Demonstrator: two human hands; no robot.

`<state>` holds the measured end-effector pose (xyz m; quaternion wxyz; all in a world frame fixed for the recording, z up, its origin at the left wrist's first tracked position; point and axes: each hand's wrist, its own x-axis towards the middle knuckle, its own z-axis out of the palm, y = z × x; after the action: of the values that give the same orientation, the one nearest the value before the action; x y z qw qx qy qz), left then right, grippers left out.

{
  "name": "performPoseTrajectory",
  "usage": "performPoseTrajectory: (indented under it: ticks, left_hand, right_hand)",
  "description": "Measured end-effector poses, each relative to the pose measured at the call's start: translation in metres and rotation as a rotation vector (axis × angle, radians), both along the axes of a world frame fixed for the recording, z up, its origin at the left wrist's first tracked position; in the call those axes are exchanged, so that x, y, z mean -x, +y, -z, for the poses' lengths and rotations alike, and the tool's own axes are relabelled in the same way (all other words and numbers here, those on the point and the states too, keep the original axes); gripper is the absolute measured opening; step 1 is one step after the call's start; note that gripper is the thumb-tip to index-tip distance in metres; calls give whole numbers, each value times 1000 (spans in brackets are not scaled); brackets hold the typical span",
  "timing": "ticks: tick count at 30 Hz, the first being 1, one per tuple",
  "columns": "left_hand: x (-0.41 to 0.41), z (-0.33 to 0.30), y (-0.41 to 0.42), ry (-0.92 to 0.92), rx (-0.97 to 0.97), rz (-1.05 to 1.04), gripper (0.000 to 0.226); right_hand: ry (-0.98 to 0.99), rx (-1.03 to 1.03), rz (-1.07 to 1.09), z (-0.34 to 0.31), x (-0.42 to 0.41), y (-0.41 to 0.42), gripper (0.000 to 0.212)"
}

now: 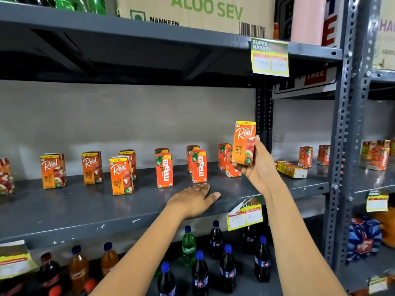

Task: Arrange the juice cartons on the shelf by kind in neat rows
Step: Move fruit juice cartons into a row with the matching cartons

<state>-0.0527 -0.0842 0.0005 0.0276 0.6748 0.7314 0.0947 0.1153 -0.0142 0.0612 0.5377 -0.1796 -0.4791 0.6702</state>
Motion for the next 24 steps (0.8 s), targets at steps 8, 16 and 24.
performPoseTrajectory:
  ticks: [8, 16, 24]
  left_hand:
    - [1, 1, 1, 5, 0, -10, 71]
    - [1, 1, 0, 7, 7, -10, 71]
    - [12, -6, -26, 57, 54, 44, 74]
  right_hand:
    - [-11, -53, -46, 18, -4, -23, 42]
    - [-32, -93, -67, 25, -3, -30, 49]
    - [-46, -161, -116, 25, 28, -41, 52]
